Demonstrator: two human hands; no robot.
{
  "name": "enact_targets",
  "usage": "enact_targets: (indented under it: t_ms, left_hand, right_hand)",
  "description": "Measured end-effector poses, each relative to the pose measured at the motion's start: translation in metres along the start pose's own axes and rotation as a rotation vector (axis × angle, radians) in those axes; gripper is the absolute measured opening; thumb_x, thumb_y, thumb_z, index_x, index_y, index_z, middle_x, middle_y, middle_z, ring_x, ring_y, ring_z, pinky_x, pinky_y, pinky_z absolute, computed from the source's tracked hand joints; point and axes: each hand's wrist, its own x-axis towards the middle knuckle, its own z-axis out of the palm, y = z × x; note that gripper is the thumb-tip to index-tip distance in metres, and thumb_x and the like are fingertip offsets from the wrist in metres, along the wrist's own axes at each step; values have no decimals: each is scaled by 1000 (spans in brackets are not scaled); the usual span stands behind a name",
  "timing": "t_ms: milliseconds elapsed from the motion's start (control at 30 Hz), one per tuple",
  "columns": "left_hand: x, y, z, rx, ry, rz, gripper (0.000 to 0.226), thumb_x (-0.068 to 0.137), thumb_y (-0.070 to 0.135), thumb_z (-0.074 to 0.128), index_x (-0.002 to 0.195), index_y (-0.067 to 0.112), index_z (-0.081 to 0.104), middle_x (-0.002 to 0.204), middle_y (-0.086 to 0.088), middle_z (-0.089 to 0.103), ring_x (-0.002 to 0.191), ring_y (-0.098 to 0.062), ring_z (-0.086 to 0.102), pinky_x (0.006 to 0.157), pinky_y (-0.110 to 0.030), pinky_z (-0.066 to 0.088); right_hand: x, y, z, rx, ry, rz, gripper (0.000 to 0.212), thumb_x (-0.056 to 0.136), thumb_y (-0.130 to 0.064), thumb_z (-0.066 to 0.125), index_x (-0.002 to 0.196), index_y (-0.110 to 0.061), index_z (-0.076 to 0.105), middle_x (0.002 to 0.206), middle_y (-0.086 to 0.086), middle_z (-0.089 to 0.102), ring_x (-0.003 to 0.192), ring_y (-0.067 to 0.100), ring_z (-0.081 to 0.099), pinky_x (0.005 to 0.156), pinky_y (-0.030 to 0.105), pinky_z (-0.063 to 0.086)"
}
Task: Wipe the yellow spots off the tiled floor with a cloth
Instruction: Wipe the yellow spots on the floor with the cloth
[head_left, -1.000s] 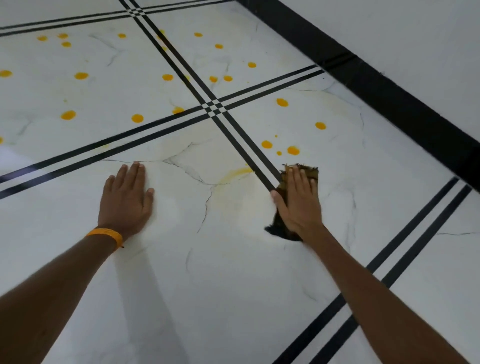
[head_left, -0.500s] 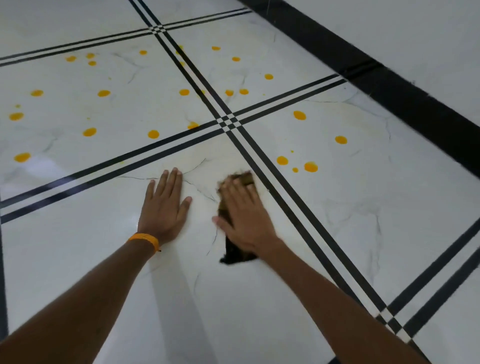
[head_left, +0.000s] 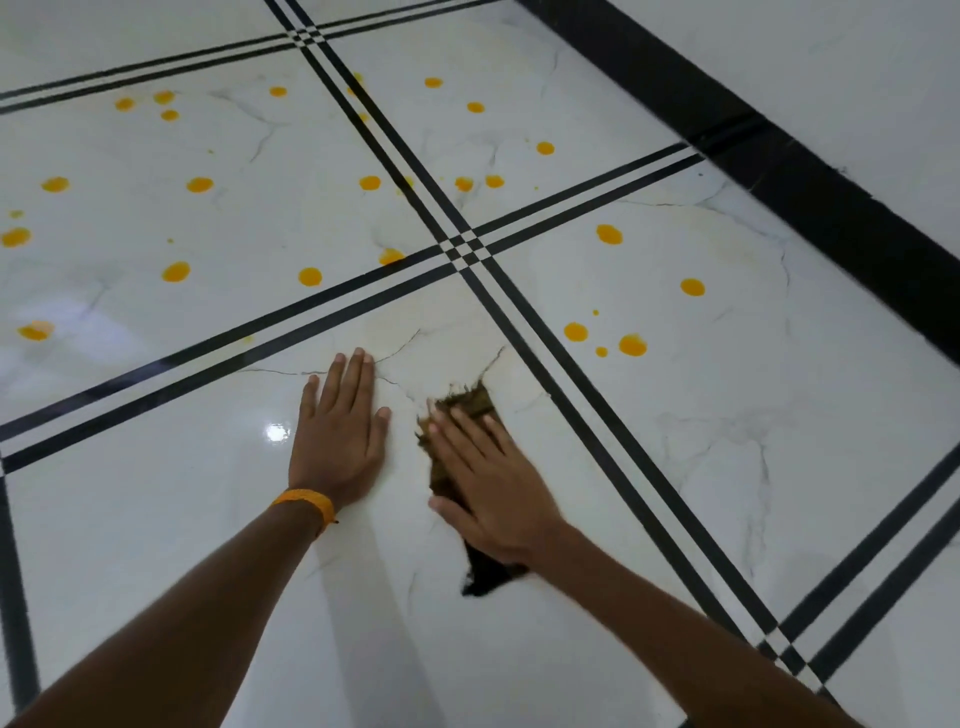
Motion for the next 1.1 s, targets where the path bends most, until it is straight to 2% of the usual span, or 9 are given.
enact_targets:
  t_ms: [67,200,267,333,433,567,667,900,1100]
  left_hand:
    - [7,0,0,6,12,20,67,101,44,16,160,14,8,168,-4,9,155,-21,3,126,-48,7]
    - [7,-9,2,31,22,5,67,101,44,16,160,14,8,168,-4,9,155,-22,4,126,-47,6]
    - [2,-11,3,26,16,7,68,100,46,16,160,14,8,168,-4,9,155,-21,4,126,-47,6]
    - [2,-9,3,8,23,1,69,100,46,16,160,14,8,168,-4,9,155,-21,4,126,-46,6]
    - [-2,-9,3,5,21,-7,70,98,45,18,160,12,13,167,-7,15,155,-24,9,125,-48,9]
    - [19,-2,-9,76,1,39,78,89,44,16,149,-2,34,153,-22,38,142,-37,33,118,-50,26]
    - [40,-1,-8,55,-4,113,77,93,45,11,156,4,23,163,-17,24,152,-32,18,124,-48,13]
    - [45,-2,3,-12,43,79,67,99,46,17,160,16,13,168,-3,11,155,-20,4,126,-46,5]
    - [47,-7,2,-28,48,69,66,100,45,22,160,17,15,167,-3,14,155,-21,8,125,-47,9]
  right_hand:
    - [-8,27,-2,0,32,-22,71,105,-54,26,163,-15,16,171,1,10,158,17,1,127,47,13]
    - [35,37,-6,34,93,276,71,105,-56,9,162,-16,18,171,0,13,158,17,4,127,48,10]
    - [30,27,-2,176,170,349,63,107,-49,20,161,-17,23,170,1,16,158,19,5,128,44,7]
    - [15,31,-8,322,326,514,53,106,-30,42,154,-11,37,162,10,32,152,26,22,125,42,20]
    - [15,35,-21,411,353,790,40,96,-12,59,135,-6,53,132,15,51,127,29,45,106,38,41]
    - [45,36,-40,742,269,929,15,79,-9,69,88,-8,57,84,9,64,80,24,65,67,40,57]
    - [44,52,-51,923,223,1031,19,73,-11,82,72,-4,64,68,11,65,63,21,65,60,33,56]
    - [40,64,-89,1317,189,846,10,85,1,69,87,-7,65,84,7,71,80,17,69,69,22,55]
    - [68,99,-163,900,494,605,22,89,-2,64,96,-22,67,95,-6,73,92,11,69,81,22,54]
